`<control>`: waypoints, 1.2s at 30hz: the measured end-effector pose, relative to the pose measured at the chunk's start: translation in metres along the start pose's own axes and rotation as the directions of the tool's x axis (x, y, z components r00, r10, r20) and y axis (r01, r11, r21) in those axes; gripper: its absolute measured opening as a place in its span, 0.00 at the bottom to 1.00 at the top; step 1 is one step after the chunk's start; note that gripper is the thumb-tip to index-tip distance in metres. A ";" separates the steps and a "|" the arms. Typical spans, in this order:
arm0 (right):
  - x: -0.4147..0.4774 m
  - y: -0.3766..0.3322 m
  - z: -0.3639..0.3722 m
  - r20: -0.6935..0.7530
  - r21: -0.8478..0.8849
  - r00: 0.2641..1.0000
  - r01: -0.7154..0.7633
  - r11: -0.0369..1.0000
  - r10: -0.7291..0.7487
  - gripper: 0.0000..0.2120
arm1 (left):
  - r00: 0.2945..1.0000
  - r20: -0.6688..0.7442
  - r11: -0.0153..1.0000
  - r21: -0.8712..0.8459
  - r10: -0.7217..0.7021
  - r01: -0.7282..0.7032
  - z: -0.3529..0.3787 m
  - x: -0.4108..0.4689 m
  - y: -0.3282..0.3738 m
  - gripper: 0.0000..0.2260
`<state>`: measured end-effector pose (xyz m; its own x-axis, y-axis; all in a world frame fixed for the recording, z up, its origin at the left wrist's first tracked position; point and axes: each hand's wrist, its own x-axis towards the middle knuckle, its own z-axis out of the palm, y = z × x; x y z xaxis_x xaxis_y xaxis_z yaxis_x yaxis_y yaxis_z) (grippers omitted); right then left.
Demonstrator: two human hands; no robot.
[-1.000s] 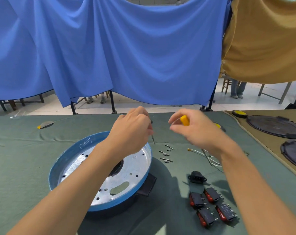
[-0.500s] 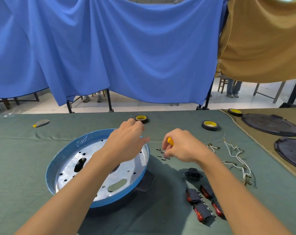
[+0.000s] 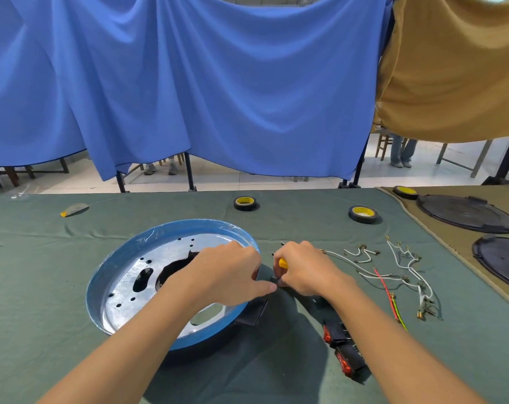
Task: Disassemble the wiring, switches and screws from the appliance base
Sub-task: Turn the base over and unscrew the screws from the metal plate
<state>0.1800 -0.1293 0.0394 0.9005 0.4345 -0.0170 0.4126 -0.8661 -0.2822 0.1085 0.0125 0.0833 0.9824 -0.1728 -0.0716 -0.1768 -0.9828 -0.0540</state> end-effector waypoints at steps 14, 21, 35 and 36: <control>-0.003 0.012 -0.024 -0.028 0.197 0.998 -0.045 0.979 0.051 0.08 | 0.902 -0.421 0.963 0.192 -0.093 0.189 -0.019 -0.002 -0.003 0.06; -0.006 0.011 -0.039 -0.126 0.447 0.984 -0.059 0.892 0.128 0.13 | 0.842 -0.540 0.972 0.205 0.010 0.120 -0.013 0.022 -0.023 0.08; 0.038 0.001 -0.042 0.105 0.966 0.916 -0.187 0.180 0.387 0.05 | 0.706 -0.634 0.922 0.382 0.315 -0.068 0.015 0.060 -0.026 0.07; 0.043 0.005 -0.043 0.104 0.973 0.911 -0.177 0.151 0.398 0.07 | 0.697 -0.646 0.927 0.369 0.311 -0.071 0.016 0.063 -0.025 0.05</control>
<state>0.2265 -0.1255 0.0785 0.9708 0.0767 -0.2274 -0.2304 0.0329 -0.9725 0.1740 0.0275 0.0642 0.6689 -0.4686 0.5770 -0.2563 -0.8740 -0.4128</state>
